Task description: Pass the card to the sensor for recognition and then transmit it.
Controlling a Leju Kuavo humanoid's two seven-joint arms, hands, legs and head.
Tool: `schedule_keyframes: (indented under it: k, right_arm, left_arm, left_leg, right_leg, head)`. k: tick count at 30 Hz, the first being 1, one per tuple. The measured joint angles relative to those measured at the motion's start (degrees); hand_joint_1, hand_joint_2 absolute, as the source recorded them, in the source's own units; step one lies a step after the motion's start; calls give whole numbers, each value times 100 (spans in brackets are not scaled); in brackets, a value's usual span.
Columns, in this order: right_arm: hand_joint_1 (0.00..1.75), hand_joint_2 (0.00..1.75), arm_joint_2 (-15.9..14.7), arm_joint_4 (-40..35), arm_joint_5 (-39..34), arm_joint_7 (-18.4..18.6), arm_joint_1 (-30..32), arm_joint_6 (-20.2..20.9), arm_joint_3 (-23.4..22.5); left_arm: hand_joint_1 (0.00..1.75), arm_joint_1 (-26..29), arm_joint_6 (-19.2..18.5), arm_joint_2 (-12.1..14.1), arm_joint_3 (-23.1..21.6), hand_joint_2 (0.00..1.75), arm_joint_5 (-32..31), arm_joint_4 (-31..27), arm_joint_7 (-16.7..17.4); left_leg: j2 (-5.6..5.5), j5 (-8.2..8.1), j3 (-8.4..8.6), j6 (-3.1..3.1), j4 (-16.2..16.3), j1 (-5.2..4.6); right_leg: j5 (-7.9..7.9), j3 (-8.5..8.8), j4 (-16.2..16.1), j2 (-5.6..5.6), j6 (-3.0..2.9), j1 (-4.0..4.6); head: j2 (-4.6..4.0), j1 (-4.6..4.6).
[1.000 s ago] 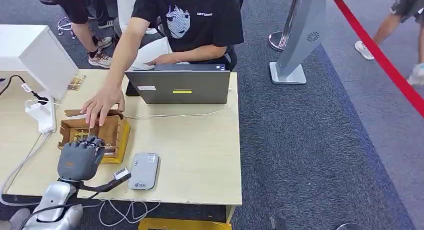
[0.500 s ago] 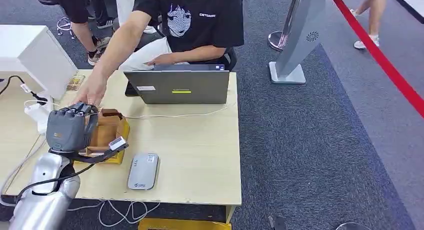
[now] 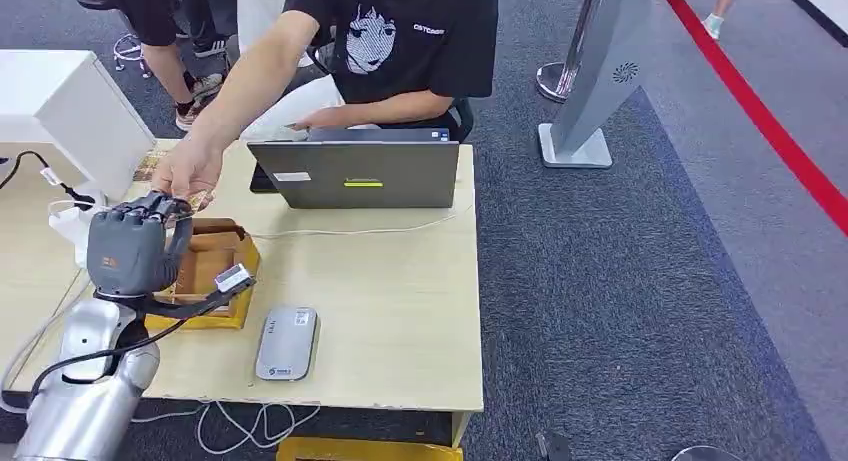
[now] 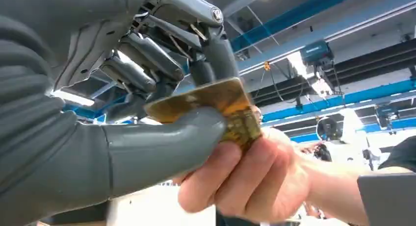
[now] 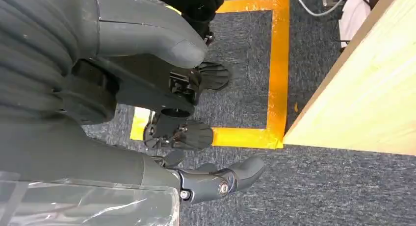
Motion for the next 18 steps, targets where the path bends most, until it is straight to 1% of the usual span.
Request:
schedule_keyframes:
  k: [3, 5, 8, 10, 11, 13, 15, 17, 18]
  right_arm:
    - [0, 175, 0, -2, 15, 0, -1, 0, -2]
    - [0, 175, 2, -2, 7, -7, 3, 0, -9]
    - [0, 175, 2, -2, -37, -57, 20, 9, -81]
    - [0, 175, 2, -2, -39, -74, 30, 18, -109]
    - [0, 175, 2, -2, -46, -83, 32, 17, -120]
    - [0, 175, 2, -2, -77, -129, 48, 35, -160]
    - [0, 175, 2, 0, -129, -214, 94, 102, -227]
    - [0, 175, 2, 2, -188, -317, 160, 151, -306]
    - [0, 175, 2, 7, -223, -369, 195, 168, -345]
  left_arm:
    - [0, 29, 83, 9, 0, 175, 63, 0, 9]
    - [0, 117, 171, 9, 0, 175, 228, -31, 0]
    - [0, 447, 238, -41, 48, 175, 915, -299, -275]
    - [0, 622, 240, -83, 105, 175, 1053, -439, -380]
    - [0, 707, 240, -105, 136, 175, 1229, -499, -488]
    - [0, 948, 243, -214, 276, 175, 1837, -709, -821]
    - [0, 1301, 245, -430, 552, 175, 2753, -1000, -1423]
    - [0, 1721, 161, -700, 906, 175, 4114, -1358, -2170]
    - [0, 1916, 10, -845, 1096, 175, 4866, -1538, -2451]
  left_leg:
    - [-1, 0, -2, 0, 0, 0]
    - [1, -1, -2, 0, -1, -1]
    - [1, -1, -3, 0, 0, -1]
    - [-1, -1, -7, 0, 0, -1]
    - [-1, -1, -9, 0, -1, -1]
    - [3, -2, -8, 0, -2, -1]
    - [5, -3, -10, 0, -2, -1]
    - [6, -6, -12, 0, -2, -2]
    - [6, -7, -15, 1, -2, -2]
  right_leg:
    - [0, 1, 0, 0, 0, 0]
    - [0, 1, 0, 1, 0, 0]
    - [-1, -3, -1, 2, 0, -1]
    - [-2, -3, -1, -2, 0, 0]
    - [-2, -3, -1, -3, 0, 0]
    - [-2, -4, -1, 2, 0, 0]
    - [-2, -4, -1, 4, 0, 0]
    - [-4, -9, -2, 7, 1, -1]
    - [-6, -11, -2, 5, 3, -1]
  head:
    - [0, 0]
    - [0, -2]
    - [0, 0]
    - [0, 0]
    - [0, 0]
    - [-2, -2]
    - [-2, -2]
    - [0, 0]
    - [0, 0]
